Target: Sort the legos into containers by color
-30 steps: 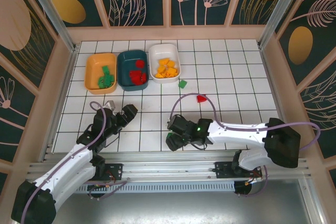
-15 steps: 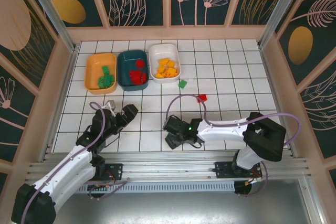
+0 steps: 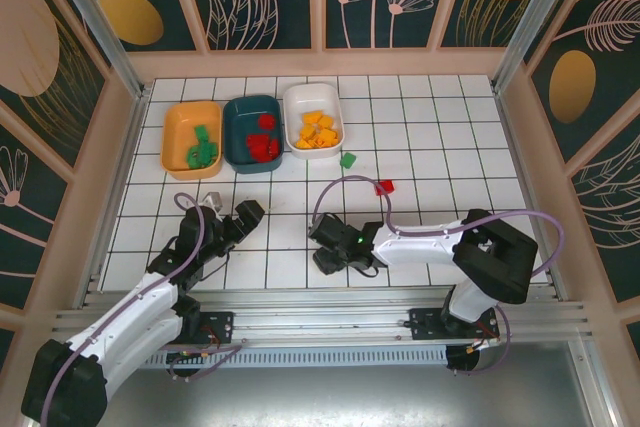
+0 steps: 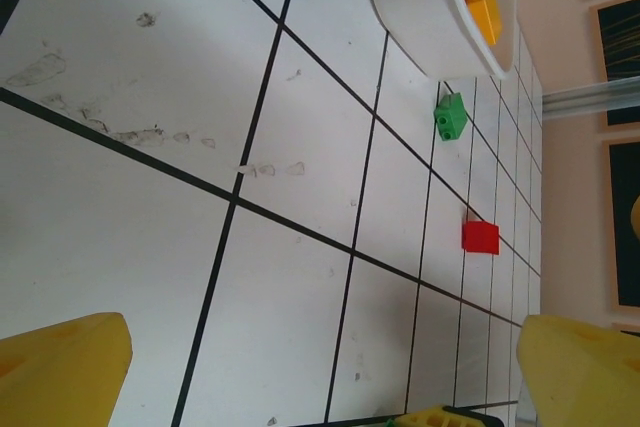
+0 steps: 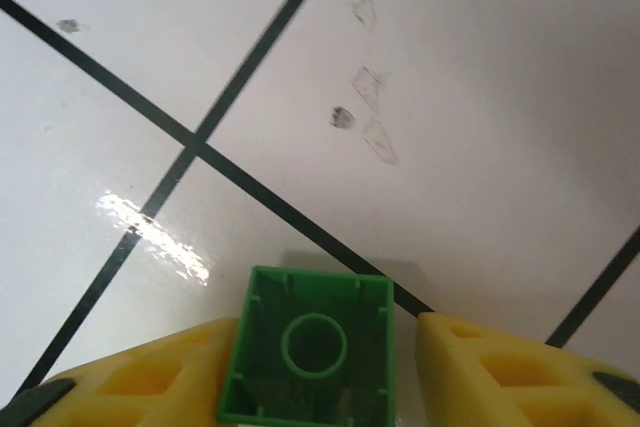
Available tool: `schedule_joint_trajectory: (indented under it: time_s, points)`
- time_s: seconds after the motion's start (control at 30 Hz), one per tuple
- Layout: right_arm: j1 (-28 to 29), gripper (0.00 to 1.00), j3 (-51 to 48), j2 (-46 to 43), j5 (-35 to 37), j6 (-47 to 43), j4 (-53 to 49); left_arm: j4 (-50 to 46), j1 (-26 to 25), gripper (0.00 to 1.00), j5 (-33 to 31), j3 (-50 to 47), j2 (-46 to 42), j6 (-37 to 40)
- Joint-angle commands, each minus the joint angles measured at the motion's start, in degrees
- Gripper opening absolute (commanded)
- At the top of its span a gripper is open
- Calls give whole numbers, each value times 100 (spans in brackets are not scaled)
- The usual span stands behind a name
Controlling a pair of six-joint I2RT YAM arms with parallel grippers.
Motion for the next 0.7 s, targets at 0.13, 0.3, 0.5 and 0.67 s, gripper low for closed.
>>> schedule_joint_trajectory:
  time_s: [0.13,0.3,0.5,0.67]
  points:
    - [-15,37,362,-388,177,-43,337,-1979,237,99,-1916,1197,-77,754]
    - [-101,36,1399,149,-78,-504,1005,-2360,726,98,-2332,1794,-63,1009]
    - [-215,35,3359,1672,-754,-995,1730,-2289,2169,99,-1676,2001,189,1306]
    - [-518,35,4866,2934,-1322,-1008,1822,-1516,3421,99,365,1518,799,1044]
